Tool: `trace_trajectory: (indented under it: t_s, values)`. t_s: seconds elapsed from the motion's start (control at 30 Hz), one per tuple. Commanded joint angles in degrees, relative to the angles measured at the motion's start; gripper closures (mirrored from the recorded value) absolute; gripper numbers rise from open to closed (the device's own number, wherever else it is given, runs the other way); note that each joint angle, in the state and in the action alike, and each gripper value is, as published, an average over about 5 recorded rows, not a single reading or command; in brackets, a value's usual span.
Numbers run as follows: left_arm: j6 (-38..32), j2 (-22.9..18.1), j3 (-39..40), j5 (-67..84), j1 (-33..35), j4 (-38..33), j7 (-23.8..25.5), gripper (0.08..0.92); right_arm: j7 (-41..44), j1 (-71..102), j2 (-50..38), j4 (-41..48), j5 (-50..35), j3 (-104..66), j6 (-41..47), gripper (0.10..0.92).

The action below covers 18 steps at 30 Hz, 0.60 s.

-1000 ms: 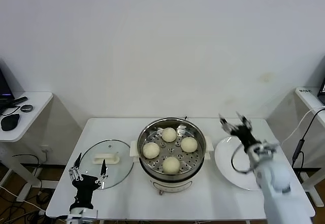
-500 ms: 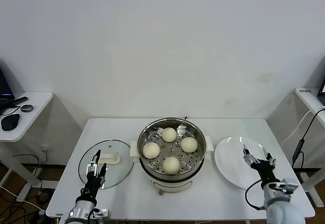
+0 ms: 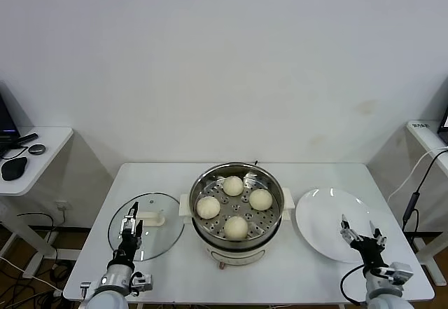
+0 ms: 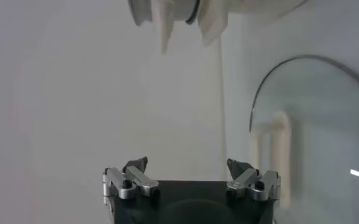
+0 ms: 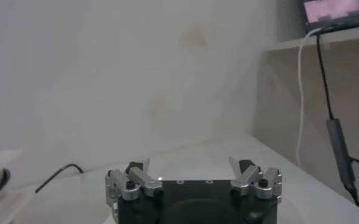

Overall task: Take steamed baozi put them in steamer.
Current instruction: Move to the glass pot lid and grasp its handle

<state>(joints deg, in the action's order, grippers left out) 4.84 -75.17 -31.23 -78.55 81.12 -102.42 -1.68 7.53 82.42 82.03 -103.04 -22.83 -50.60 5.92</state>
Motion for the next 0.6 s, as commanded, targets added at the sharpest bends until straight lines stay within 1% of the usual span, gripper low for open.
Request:
trace_trajectory:
  t_s: [0.03, 0.43, 0.6]
  values:
    - [0.97, 0.65, 0.65, 3.56, -4.48, 9.39, -0.71, 0.177, -0.18, 1.31, 1.23, 0.65, 2.03, -0.98, -0.4, 0.203]
    - [-1.84, 0.36, 0.62, 4.27, -7.55, 15.49, -5.47, 0.177, -0.88, 1.08, 1.85, 1.3, 2.71, -1.69, -0.47, 0.203]
    - [-2.06, 0.4, 0.64, 4.39, -8.81, 17.15, -6.2, 0.177, -0.96, 0.95, 2.12, 1.88, 3.12, -1.59, -0.53, 0.203]
